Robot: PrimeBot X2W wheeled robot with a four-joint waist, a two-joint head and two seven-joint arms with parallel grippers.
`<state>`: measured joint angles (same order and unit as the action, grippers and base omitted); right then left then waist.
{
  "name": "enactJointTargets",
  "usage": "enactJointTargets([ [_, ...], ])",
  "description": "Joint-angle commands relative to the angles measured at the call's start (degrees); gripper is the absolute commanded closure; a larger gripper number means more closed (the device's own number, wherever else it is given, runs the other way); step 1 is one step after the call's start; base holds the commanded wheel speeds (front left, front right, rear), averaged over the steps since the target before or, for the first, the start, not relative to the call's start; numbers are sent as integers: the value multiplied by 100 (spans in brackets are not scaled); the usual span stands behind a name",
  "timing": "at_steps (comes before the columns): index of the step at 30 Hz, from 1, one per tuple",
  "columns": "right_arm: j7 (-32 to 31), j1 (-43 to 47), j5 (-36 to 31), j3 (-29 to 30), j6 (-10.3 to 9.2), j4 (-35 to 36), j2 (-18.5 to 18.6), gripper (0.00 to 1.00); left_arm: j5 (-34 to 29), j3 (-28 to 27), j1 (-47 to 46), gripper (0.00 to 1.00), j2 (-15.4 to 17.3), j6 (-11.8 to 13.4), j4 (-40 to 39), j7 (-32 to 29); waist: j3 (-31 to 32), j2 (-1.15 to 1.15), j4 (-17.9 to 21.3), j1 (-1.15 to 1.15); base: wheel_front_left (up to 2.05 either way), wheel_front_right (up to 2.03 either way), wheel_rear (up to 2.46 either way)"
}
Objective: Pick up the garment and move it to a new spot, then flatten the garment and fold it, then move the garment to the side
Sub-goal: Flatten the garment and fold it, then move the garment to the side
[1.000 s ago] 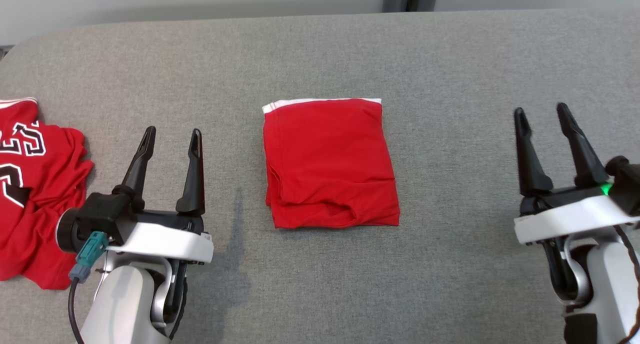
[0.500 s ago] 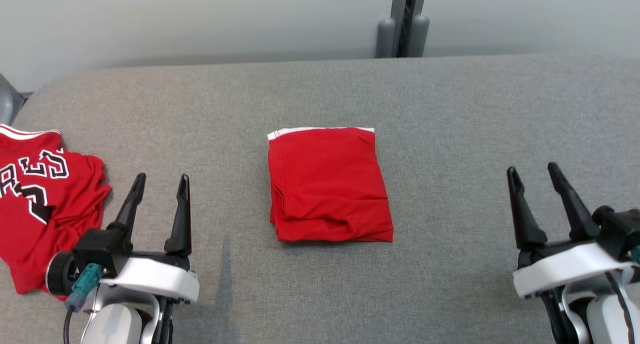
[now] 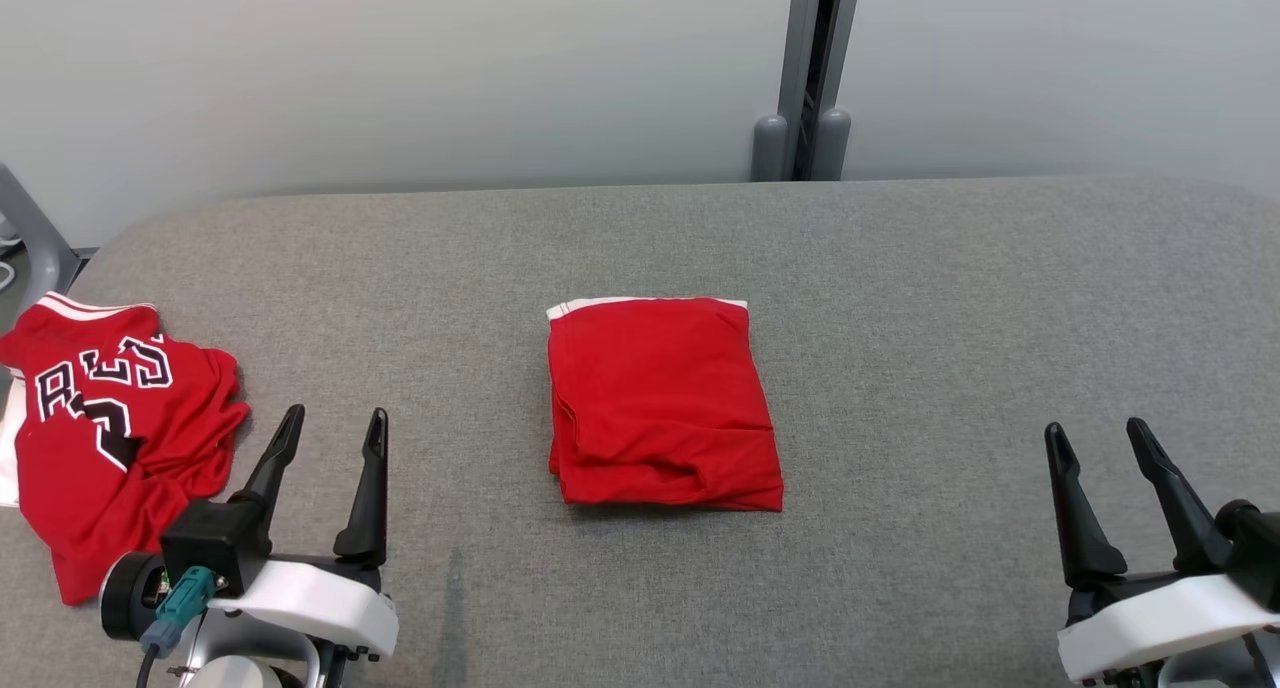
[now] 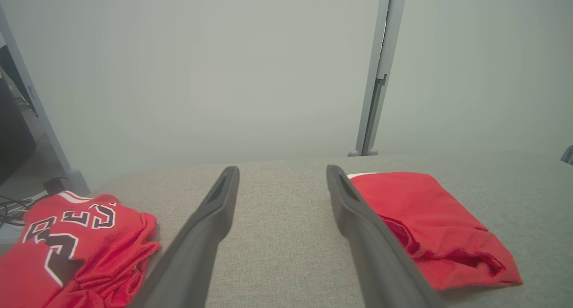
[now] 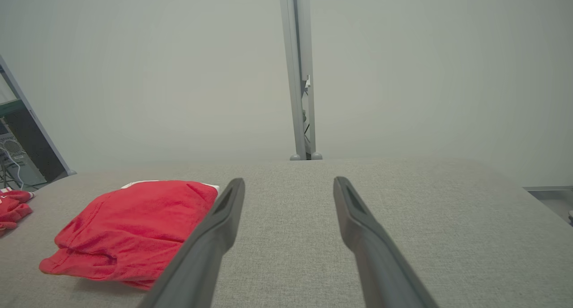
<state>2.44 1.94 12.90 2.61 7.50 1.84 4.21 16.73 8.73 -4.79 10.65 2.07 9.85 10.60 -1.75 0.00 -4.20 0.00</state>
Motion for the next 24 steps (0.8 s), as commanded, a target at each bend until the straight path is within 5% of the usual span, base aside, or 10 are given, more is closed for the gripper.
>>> enactJointTargets([
  [1,-44,72,-44,36,-2,73,-2,0,20,-6,54,0,56,31,-9,-20,32,0,-5,0,0,0,0],
  [24,-206,72,-147,173,-2,298,-79,0,61,99,-80,0,85,117,87,-52,22,0,-75,0,0,0,0],
])
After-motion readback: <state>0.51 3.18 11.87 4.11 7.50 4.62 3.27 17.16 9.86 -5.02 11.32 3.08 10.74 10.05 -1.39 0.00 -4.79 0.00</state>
